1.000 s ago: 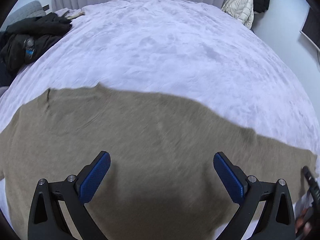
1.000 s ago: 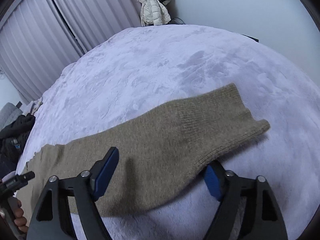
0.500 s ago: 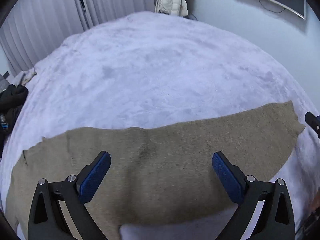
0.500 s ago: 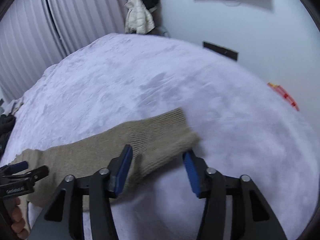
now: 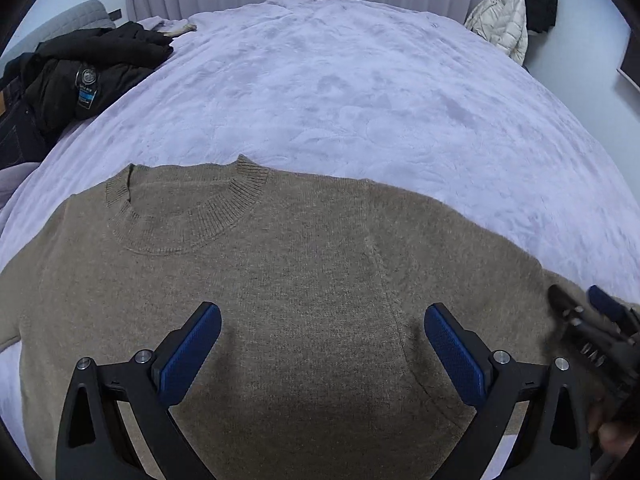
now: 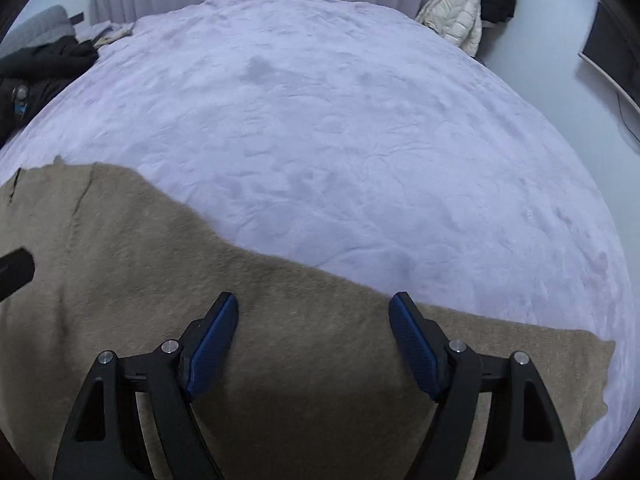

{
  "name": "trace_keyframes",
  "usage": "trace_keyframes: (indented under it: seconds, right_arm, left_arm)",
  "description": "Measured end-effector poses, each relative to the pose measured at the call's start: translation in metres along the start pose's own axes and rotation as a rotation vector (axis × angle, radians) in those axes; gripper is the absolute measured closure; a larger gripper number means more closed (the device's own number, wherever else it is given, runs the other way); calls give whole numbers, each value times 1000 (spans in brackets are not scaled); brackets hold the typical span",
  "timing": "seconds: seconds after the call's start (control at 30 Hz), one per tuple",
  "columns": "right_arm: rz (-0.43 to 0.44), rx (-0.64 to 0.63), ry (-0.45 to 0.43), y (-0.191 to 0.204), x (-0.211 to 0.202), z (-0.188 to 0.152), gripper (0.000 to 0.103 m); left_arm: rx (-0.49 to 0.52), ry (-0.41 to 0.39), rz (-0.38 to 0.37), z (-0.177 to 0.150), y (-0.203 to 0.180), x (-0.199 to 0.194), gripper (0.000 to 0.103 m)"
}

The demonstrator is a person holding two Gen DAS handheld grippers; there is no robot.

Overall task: Fold small clothes
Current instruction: 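Move the right tool to the sweater sleeve cuff, then grasp the sleeve cuff with the right tool and fold it across the body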

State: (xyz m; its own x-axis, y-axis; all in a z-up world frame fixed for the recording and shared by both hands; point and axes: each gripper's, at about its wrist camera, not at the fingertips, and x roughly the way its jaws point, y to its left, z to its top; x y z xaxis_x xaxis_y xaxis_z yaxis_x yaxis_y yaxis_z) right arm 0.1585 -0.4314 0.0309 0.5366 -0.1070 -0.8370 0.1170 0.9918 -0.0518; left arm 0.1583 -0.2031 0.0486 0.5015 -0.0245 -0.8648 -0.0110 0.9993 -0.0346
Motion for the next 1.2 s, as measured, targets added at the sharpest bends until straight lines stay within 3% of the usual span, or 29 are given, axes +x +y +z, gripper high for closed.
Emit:
trace_keyframes:
  seconds: [0.07,0.13,0.2,0.23,0.27,0.4,0.5,0.6,0.67,0.7,0.73,0.77,0.8,0.87,0.97,1.03,1.1,1.2]
  right_arm:
    - [-67,80,3,-45,-4,-6,19]
    - [-77,117,17,-82,-6,-14,12]
    - [-251,109,-5,-98,-24,-25,11]
    - [-296,125,-19,-107,-37,-32,11]
    - [-280,154,-50,-117,-56,-43,11]
    - [-55,352,-144,-156,-116,-102,10]
    - [70,577,-113,-196,-111,-139,10]
    - [146,546,-123,-187,-86,-129,12]
    - [157,503,-149,-178,-72,-113,22]
    - [157,495,-156,-180,-63,-103,57]
    - [171,512,-151,-185,-57,-95,84]
    - [212,546,-177,-190,-61,-94,89]
    - [245,553,-218,-192,-66,-93,94]
    - [184,518,-310,-191,-94,-99,95]
    - [142,496,-379,-186,-118,-103,97]
    - [98,457,-360,-181,-113,-97,97]
    - [65,441,-307,-185,-97,-98,97]
    - [42,450,-236,-190,-73,-101,97]
  left_arm:
    - [16,32,-9,-5,-8,9,1]
    - [24,65,-18,-14,-14,14,1]
    - [30,51,-22,-19,-20,10,1]
    - [29,33,-36,-21,-21,4,1]
    - [27,14,-61,-22,-23,-3,1]
    - [49,-14,-108,-27,-38,-20,1]
    - [115,-20,-96,-34,-59,-18,1]
    - [161,39,-85,-41,-75,-4,1]
    - [153,37,-79,-40,-71,-6,1]
    - [135,28,-72,-37,-65,-10,1]
    - [116,12,-64,-33,-58,-14,1]
    - [95,-12,-50,-27,-49,-18,1]
    - [74,-32,-22,-22,-41,-19,1]
    - [29,-41,21,-11,-29,-16,1]
    - [38,29,-29,-7,-39,0,1]
    - [137,71,-19,-15,-64,15,1]
    - [219,29,79,-26,-82,24,0]
    - [204,32,54,-23,-76,12,0]
